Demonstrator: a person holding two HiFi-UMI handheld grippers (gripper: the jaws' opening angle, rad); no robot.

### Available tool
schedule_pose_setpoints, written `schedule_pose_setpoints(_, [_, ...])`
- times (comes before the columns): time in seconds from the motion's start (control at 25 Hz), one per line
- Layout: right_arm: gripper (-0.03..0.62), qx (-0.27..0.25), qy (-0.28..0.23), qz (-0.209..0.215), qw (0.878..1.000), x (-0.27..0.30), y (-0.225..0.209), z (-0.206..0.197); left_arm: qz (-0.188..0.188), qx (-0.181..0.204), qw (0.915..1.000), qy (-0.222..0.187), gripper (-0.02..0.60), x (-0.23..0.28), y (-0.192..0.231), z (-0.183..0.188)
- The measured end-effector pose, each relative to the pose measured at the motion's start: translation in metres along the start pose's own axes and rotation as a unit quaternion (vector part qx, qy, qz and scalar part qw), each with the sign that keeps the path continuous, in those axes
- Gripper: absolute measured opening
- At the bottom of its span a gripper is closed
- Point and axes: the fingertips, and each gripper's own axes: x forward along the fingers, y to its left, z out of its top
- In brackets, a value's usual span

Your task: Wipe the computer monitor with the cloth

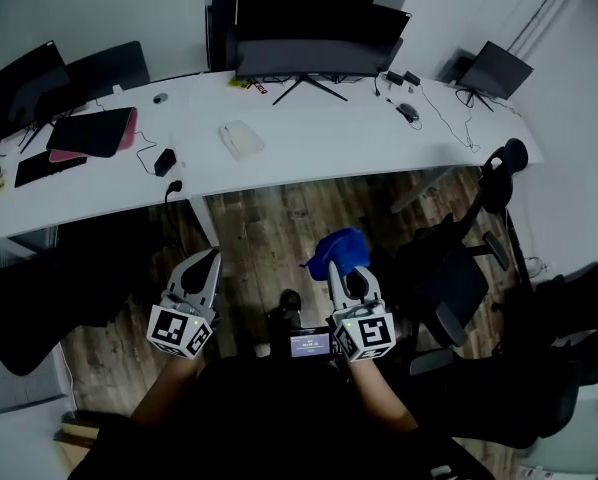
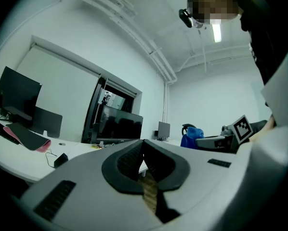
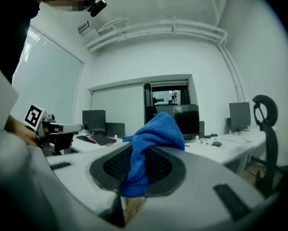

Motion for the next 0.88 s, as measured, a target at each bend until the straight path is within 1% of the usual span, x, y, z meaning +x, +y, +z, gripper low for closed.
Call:
schedule_pose_setpoints(0.12, [0.064,0.0,0.007,-0.009,1.0,-0.016,0.009,-0.002,-0.001,-0.006,1.0,-0.004,-0.005,-0.019,-0.004,-0.002])
schedule_pose_setpoints(0.28, [0.064,-0.011,0.01,-0.019,1.0,-0.029,0.01,0.001,-0.002,-0.014,0.9999,-0.006,-0.005,-0.032,-0.011,-0.005])
schedule_pose_setpoints(0.44, [0.063,-0.014,0.007,-0.01,1.0,-0.034,0.013,0.001,-0.007,-0.009,0.9999,-0.003,-0.005,-0.037,-0.021,-0.007])
schedule_pose_setpoints(0.6, [0.063,-0.016,0.01,-0.001,1.0,-0.035,0.014,-0.001,0.003,-0.01,0.9999,-0.001,-0.005,-0.036,-0.027,-0.01])
schedule_pose_setpoints(0.72, [0.064,-0.019,0.006,0.002,1.0,-0.044,0.006,0.0,0.006,-0.015,0.9999,-0.004,-0.005,-0.031,-0.036,-0.008])
schedule_pose_setpoints(0.88, [0.064,-0.009,0.016,-0.004,1.0,-0.062,-0.016,-0.01,0.001,-0.017,0.9999,-0.001,-0.005,-0.021,-0.054,-0.009])
